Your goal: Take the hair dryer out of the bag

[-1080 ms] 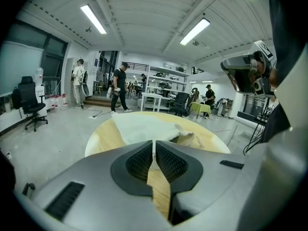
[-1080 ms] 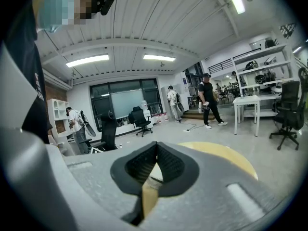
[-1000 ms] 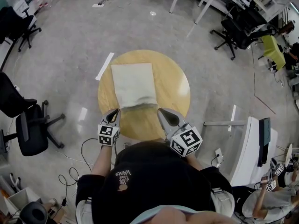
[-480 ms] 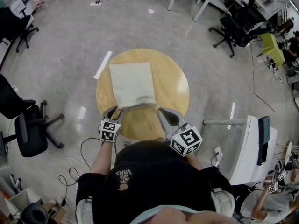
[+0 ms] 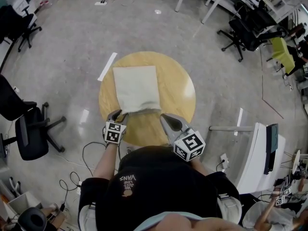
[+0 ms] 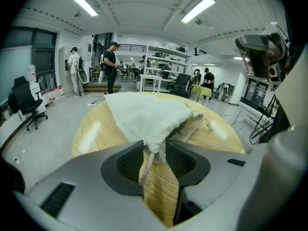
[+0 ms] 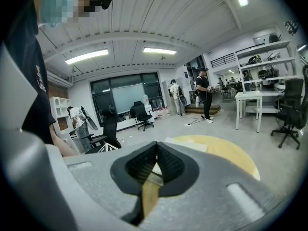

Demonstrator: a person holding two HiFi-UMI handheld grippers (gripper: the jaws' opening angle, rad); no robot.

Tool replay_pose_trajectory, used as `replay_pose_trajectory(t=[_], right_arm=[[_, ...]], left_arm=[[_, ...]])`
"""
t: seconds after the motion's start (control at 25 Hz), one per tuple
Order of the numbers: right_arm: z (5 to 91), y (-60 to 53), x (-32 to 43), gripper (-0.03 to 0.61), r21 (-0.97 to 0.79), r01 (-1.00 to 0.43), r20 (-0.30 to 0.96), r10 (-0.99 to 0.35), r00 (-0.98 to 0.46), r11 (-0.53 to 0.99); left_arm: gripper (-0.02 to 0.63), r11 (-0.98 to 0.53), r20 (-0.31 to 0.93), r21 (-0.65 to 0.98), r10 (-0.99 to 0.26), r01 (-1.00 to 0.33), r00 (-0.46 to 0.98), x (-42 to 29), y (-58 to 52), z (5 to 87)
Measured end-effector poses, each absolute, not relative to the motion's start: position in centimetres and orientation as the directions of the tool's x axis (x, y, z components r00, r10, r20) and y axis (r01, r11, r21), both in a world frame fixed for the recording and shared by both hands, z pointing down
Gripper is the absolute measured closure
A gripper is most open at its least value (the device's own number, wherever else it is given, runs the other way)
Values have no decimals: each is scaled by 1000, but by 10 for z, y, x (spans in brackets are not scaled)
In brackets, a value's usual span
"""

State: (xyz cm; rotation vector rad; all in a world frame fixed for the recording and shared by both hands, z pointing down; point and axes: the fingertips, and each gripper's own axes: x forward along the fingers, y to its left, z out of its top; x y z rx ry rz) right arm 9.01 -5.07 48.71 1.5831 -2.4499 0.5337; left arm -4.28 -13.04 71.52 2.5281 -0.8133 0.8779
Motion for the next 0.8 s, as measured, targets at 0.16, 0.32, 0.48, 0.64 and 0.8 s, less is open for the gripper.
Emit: replay_pose_trajectory(t=[0.16,0.32,0.48,0.64,0.8], right_arm=[[490,-55,92,580,-200,-902,341,-836,-430,382],[503,-58,94,580,-180,-896,374,-814,-445,407],[521,-59,89,580,-162,-883,402,-787,-467,441],[540,-61,86,580,-143,-870,430,-762,-485,472],[548,-67,82,580,-150,-856,436,-744,-507,495]], left_arm=[[506,-763,652,134,-413,-632,636,-44,-136,713],[534,-748,649,173,-402,-640,646,-40,-137,711],[545,-732,647,214,-390,-647,655,-41,-138,709],[554,-720,644,240,-383,-651,662,-41,-140,704],[559,-694,656,272,-373,-667,656,-42,-142,700]])
